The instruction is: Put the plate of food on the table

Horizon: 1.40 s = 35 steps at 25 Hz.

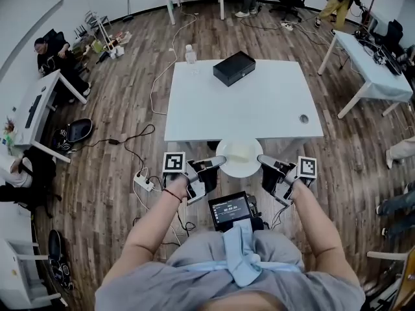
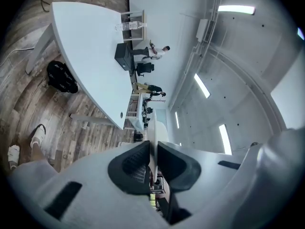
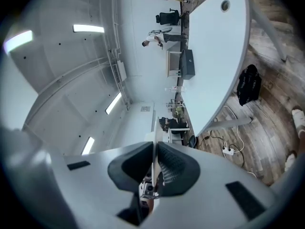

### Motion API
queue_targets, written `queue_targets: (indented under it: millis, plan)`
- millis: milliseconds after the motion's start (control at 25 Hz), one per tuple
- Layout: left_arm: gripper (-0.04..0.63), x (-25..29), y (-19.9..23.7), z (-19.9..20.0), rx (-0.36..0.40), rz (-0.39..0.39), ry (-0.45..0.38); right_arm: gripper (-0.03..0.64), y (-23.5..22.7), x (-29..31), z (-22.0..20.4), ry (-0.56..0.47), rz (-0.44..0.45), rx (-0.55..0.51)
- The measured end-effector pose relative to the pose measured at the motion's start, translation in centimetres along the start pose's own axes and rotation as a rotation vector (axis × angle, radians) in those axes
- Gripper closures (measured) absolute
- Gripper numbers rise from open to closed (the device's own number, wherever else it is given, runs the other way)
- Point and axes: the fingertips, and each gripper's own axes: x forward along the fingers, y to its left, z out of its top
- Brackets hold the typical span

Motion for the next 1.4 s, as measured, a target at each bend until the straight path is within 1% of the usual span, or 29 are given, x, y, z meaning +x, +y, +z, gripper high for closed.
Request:
queue_targets:
  millis: [200,400,560,880,1000,1160,1400]
  plan:
    - [0.561,2.2,-1.0,2.9,0.013,0.003,-0.012,0.574,0.6,1.2,3.8,0.022,-0.001,-0.039]
    - [0.561,4.1,-1.7,5.1,0.021,0.000,-0.028,0.574,1.4,2.1,6.3,0.035,0.008,-0.022]
    - [0.561,5.5,-1.5,6.5,0.020,0.013,-0.039,0.574,1.3,2.5,8.5,0.046,0.012,-0.022]
    - [0.561,9.3,-1.2,8.9,0.023,0.012,-0.051,0.574,0.8,2.1,13.1,0.055,0.011,-0.024]
    - [0.561,11.5,-1.3,10.0,0.021,0.012,-0.053,0.574,0.5,1.7,15.7,0.057,0.005,-0.040]
    - [0.561,15.4,-0.9,13.4,0.020,0.017,-0.060,0.574,0.2,2.1,20.8,0.063,-0.012,-0.042]
    - [0.561,18.0,0.7,15.9,0.022,0.017,-0.056,0.574,-1.2,2.3,24.3,0.058,-0.029,-0.063]
